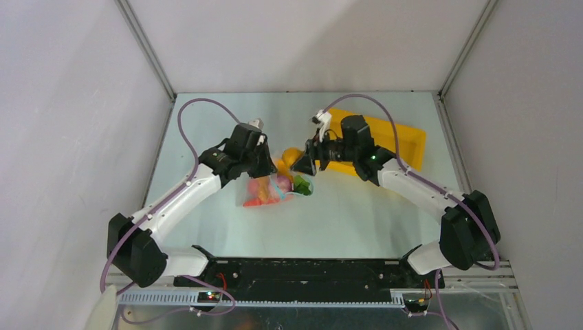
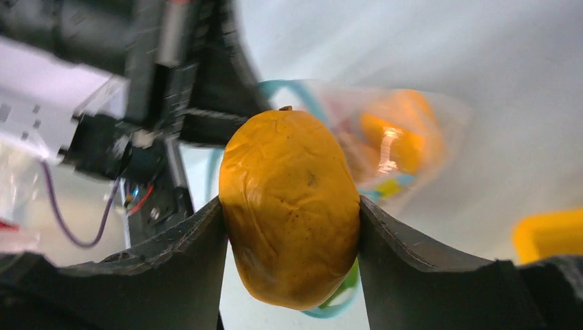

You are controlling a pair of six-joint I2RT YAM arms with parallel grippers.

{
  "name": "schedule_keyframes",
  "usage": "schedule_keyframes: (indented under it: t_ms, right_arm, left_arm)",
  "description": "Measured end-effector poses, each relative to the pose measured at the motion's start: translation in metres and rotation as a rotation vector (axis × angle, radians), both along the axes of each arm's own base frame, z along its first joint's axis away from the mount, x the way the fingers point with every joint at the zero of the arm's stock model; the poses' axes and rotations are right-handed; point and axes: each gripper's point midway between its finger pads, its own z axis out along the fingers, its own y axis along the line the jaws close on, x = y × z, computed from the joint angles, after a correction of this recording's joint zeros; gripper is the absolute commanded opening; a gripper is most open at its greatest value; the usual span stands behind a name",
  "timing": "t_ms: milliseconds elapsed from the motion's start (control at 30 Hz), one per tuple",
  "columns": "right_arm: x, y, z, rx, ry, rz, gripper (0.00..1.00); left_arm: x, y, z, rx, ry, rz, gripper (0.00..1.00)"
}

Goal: Place the food in the zip-top bag and seal the zipper
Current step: Place the fake vegetable in the zipper food storage bag.

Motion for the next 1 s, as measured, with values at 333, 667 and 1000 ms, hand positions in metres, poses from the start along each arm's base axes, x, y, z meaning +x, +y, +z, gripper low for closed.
schedule_keyframes:
  t_ms: [333,667,1000]
  right_arm:
    - [-0.064,0.032,-0.03,-0.076,-0.077,0.247,0.26]
    - [-0.04,0.028,-0.048,-0.134,-0.05,0.105,0.27]
    - [-0.009,0.033,-0.064,-0.187,0.016,-0.075,0.38]
  left_arm:
    - [-0.005,0.001,0.003,0.0,-0.001,-0.022,0.01]
    - [-0.008,-0.002,0.007,-0.011,-0.014,-0.055,0.02]
    - [-0.017,-0.018,0.018,-0.065,-0.047,-0.145,0.03]
